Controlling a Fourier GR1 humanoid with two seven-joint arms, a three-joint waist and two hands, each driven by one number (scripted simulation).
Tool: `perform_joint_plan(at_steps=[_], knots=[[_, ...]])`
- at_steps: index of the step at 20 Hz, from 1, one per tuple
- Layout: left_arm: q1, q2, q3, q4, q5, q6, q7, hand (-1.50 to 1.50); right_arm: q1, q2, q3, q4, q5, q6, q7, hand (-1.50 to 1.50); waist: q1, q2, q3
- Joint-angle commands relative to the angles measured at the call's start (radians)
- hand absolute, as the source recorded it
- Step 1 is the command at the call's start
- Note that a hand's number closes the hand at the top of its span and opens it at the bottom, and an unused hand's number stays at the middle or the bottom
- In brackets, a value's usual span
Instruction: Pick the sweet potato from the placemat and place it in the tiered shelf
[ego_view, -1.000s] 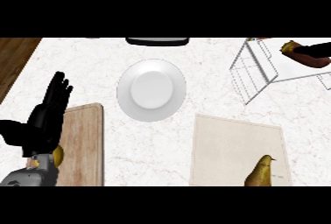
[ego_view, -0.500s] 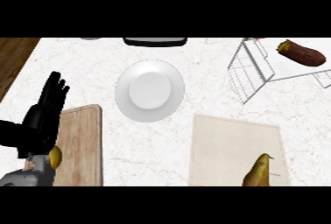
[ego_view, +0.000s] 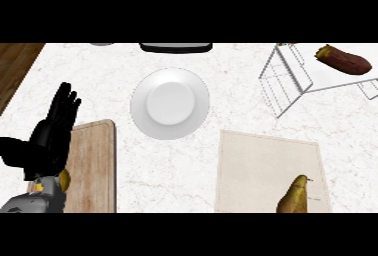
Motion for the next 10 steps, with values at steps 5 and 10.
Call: perform_joint_plan(at_steps=[5, 10], knots=[[-0.012, -0.012, 0.006, 0.057, 0.009, -0.020, -0.057, 0.00, 0.124, -0.100, -0.041, 0.035, -0.037, 0.163, -0.089, -1.50, 0.010, 0.006, 0.001], [0.034, 0.004, 0.012, 0.002, 0.001, -0.023, -0.044, 0.00, 0.190, -0.144, -0.066, 0.053, -0.062, 0.253, -0.124, -1.50, 0.012, 0.003, 0.002]])
